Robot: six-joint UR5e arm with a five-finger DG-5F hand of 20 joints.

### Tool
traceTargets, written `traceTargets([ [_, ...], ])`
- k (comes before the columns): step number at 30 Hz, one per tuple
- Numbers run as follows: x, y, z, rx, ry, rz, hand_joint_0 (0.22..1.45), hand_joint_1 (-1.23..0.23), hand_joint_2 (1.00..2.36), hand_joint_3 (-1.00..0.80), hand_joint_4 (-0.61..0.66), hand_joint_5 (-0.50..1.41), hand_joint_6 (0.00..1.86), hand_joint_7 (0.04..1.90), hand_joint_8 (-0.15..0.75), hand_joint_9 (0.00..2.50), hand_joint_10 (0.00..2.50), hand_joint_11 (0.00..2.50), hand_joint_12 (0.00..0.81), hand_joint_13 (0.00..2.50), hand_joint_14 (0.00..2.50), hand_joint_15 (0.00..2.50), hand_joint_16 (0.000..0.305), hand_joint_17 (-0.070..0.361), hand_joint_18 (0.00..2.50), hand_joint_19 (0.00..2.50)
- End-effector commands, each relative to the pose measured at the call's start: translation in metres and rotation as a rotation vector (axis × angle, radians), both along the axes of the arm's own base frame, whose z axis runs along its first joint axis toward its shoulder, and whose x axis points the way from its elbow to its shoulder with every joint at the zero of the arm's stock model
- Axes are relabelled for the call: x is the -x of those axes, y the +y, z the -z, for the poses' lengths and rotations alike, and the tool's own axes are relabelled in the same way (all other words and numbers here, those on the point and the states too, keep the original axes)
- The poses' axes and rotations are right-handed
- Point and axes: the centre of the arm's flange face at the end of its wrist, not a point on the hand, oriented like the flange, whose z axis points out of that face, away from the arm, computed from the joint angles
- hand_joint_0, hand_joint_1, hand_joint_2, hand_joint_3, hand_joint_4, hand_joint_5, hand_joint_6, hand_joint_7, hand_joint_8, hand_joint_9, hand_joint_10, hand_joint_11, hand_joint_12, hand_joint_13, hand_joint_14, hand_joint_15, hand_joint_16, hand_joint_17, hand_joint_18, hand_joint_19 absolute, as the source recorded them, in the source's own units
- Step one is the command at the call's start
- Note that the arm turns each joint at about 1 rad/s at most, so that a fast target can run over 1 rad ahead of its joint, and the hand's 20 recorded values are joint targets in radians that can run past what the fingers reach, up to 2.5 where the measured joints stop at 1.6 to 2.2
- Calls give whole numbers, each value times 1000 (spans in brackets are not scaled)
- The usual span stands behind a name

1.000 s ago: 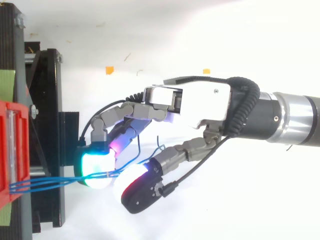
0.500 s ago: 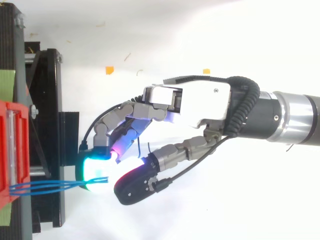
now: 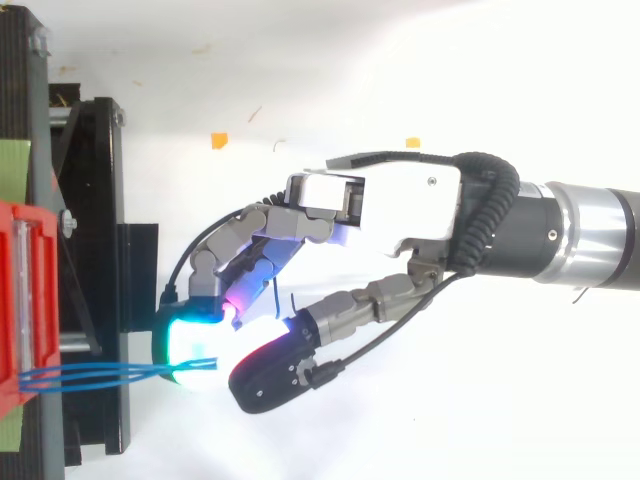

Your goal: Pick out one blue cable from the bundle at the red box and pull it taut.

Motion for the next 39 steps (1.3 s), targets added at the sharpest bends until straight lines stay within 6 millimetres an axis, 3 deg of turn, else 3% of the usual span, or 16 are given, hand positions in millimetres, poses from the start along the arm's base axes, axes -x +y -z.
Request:
traceTargets([
  [1,0,0,0,0,1,0,599,-667,1014,-181,80,-120,898,778,309,954,23,548,329,779,12,296,49,109,627,586],
  [5,-1,0,-1,0,-2,0,585,-673,1016,-230,85,-124,892,775,296,955,23,569,317,770,13,309,45,101,599,611],
  [11,-1,0,-1,-1,-2,1,514,-657,1000,-500,105,-116,854,796,308,981,23,551,330,787,12,304,48,107,624,607],
  [20,-1,0,-2,-1,-4,1,420,-694,1000,-500,135,-112,826,793,331,997,23,549,368,806,12,288,56,125,676,573],
  [25,-1,0,-2,-1,-4,1,558,-819,1000,-500,75,-112,854,846,278,997,27,577,311,778,13,314,45,102,614,600],
  [27,-1,0,-1,-1,-2,1,610,-834,1010,-386,-9,-112,878,843,275,997,25,579,302,778,13,311,43,98,616,605],
  [31,-1,0,-1,-5,-1,1,627,-836,1018,-252,-78,-110,926,800,278,1033,26,585,301,801,13,317,43,96,650,601],
  [39,-2,-1,-4,-7,-4,3,639,-842,1021,-191,-107,-95,933,830,281,1070,27,600,307,809,14,320,43,96,666,599],
])
